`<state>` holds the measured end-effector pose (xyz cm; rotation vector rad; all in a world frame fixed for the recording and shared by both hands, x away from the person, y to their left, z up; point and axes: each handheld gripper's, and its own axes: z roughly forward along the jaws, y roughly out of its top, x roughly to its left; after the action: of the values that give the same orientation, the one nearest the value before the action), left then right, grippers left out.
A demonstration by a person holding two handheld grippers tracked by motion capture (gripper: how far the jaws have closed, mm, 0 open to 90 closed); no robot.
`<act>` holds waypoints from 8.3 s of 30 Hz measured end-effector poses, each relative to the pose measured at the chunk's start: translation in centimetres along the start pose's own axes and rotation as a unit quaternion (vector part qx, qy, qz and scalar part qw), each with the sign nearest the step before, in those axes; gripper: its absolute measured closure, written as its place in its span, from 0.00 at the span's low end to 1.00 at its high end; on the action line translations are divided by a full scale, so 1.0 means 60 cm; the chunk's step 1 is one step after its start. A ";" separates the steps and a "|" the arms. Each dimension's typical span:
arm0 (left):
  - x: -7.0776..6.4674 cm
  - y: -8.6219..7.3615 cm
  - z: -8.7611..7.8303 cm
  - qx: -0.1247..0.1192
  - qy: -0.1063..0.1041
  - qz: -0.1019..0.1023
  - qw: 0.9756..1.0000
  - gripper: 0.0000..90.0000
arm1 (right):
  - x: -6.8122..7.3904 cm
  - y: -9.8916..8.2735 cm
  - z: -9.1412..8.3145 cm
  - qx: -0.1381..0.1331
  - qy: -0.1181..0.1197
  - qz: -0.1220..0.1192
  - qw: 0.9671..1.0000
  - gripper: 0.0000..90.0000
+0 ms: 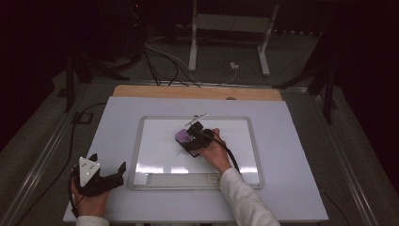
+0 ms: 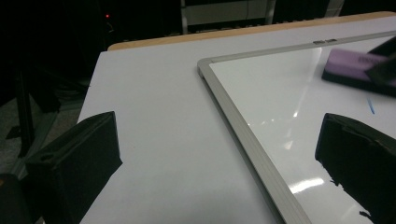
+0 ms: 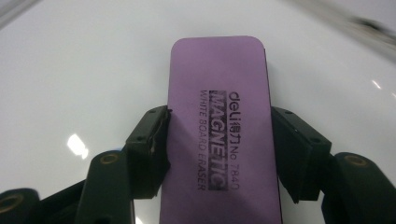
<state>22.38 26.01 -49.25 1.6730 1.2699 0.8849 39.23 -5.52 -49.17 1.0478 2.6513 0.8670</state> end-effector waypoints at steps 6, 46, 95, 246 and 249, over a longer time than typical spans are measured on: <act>0.001 0.000 -0.001 -0.002 0.001 -0.002 1.000 0.01 | -0.049 -0.005 -0.006 -0.006 -0.060 0.071 0.996 0.46; -0.002 0.001 0.001 -0.001 -0.002 0.001 1.000 0.01 | 0.067 -0.005 0.000 0.005 0.052 -0.030 0.998 0.46; -0.001 0.000 0.002 0.001 -0.001 0.000 1.000 0.01 | -0.081 -0.074 -0.055 -0.018 -0.099 0.158 0.982 0.45; 0.003 -0.004 -0.001 0.003 0.000 -0.002 1.000 0.01 | -0.204 -0.128 -0.167 -0.110 -0.233 0.257 0.932 0.70; 0.002 -0.004 -0.001 0.003 -0.001 -0.001 1.000 0.01 | -0.210 -0.132 -0.167 -0.108 -0.232 0.264 0.930 0.70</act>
<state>22.29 26.19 -49.43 1.6762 1.2737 0.8799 40.53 -23.16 -46.22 1.6914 1.8650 0.8348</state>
